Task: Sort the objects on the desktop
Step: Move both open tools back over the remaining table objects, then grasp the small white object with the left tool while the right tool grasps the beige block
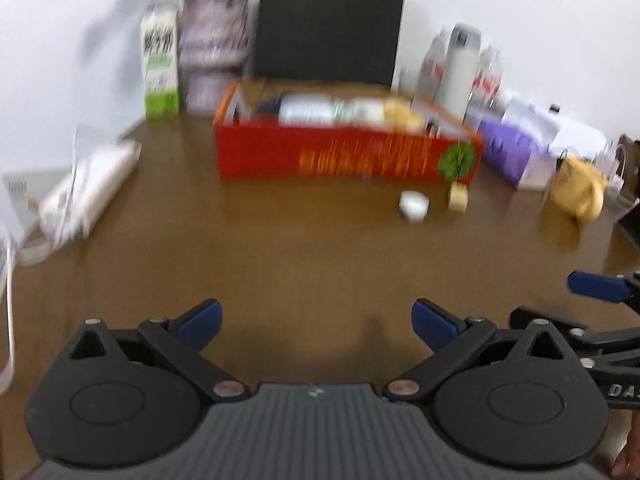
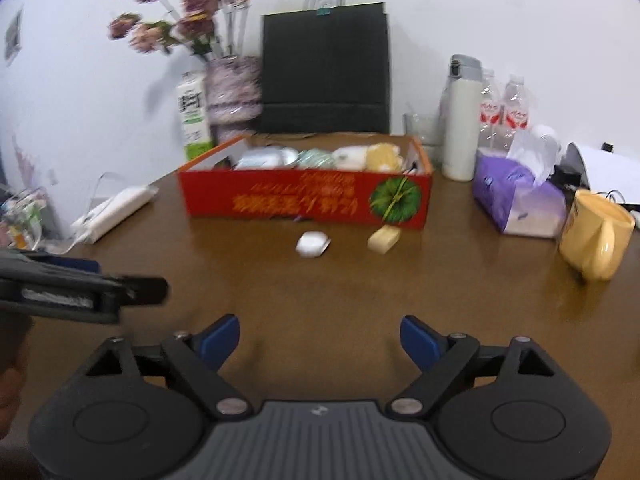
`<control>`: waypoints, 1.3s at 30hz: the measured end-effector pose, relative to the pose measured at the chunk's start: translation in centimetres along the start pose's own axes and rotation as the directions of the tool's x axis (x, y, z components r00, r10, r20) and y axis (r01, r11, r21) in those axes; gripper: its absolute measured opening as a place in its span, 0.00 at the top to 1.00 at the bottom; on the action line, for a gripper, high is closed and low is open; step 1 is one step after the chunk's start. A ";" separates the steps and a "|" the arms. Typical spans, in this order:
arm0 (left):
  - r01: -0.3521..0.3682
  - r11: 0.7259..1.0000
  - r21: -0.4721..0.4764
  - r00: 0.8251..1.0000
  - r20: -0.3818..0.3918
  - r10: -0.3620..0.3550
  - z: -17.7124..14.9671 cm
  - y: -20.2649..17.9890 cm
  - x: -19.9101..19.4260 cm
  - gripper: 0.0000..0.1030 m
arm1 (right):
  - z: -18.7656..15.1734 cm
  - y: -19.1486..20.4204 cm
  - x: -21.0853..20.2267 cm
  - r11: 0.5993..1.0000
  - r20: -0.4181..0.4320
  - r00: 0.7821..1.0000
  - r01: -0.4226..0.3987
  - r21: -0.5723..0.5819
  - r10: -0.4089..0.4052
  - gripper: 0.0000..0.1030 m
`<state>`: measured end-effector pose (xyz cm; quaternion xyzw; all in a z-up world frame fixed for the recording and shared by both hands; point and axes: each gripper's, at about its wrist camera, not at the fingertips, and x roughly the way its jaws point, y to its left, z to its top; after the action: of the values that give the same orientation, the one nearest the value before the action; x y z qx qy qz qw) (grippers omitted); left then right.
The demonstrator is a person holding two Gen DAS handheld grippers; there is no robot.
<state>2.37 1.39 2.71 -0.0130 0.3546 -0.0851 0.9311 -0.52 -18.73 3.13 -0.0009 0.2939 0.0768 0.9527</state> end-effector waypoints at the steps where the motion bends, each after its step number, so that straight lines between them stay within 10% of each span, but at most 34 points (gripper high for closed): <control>1: 0.004 1.000 -0.013 1.000 -0.003 -0.004 -0.8 0.2 -0.3 0.00 | -0.7 0.4 -0.3 1.000 -0.006 1.000 0.005 -0.008 -0.005 0.14; 20: 0.009 1.000 0.007 0.996 0.088 -0.009 -5.2 0.7 -3.8 0.00 | -4.4 0.9 -3.2 0.997 0.035 0.999 0.025 0.074 -0.027 0.08; 29: 0.120 0.975 0.188 0.975 0.164 -0.151 1.8 -3.3 2.0 0.00 | 0.1 -3.2 2.2 0.995 -0.018 0.995 0.100 0.002 -0.100 0.25; 39: 0.223 0.961 0.166 0.972 0.033 -0.232 7.9 -6.5 13.6 0.45 | 7.9 -8.8 13.7 0.995 -0.120 0.991 0.063 0.080 -0.053 0.37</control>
<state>16.62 -7.59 0.26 0.0193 0.3183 -0.2195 0.9220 16.40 -25.10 1.63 0.0260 0.3522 0.0367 0.9348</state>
